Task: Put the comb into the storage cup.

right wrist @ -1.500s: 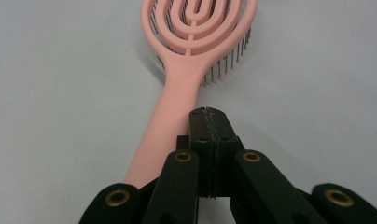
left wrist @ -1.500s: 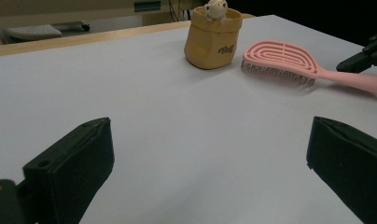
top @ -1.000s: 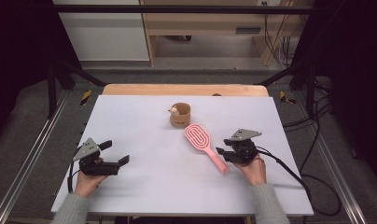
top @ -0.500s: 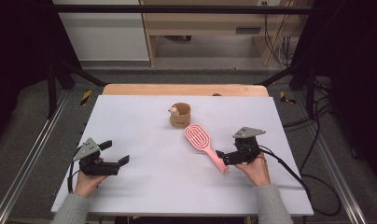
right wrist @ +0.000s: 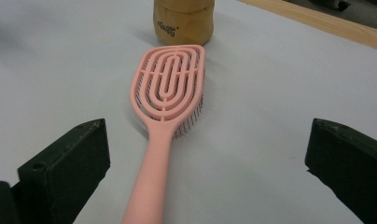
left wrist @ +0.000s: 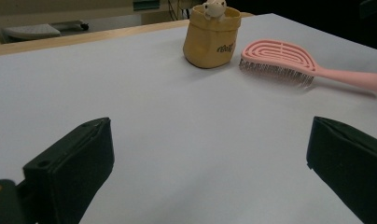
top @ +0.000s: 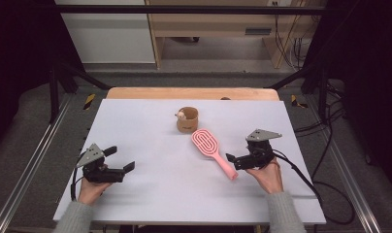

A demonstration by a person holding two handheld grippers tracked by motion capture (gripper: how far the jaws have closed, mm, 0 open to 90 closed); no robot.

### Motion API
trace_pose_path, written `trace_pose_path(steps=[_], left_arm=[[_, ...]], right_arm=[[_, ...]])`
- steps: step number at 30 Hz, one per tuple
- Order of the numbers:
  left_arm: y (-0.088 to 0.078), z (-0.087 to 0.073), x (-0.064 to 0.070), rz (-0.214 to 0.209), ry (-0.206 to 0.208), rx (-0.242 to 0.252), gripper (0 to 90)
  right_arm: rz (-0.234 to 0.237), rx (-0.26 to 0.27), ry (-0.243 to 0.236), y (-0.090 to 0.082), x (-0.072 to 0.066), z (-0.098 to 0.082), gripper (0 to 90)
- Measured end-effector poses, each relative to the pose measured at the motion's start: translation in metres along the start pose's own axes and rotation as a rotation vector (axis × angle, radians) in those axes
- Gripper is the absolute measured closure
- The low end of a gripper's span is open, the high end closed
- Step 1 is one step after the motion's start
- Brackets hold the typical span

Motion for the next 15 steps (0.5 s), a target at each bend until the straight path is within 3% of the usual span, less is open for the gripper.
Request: trace_pose_path(steps=[15], left_arm=[[0.001, 0.0, 0.001, 0.0, 0.003, -0.005, 0.7]], right_arm=[[-0.01, 0.013, -0.044, -0.004, -0.012, 0.01, 0.3]])
Point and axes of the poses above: each handheld gripper's, and its own axes: y roughly forward along the jaws, z roughly out of its top, x roughly to its right, the point moved 9 cm from there along y, roughly forward along the jaws, and after that the axes turned 13 degrees about -x, right-handed, at the moved point
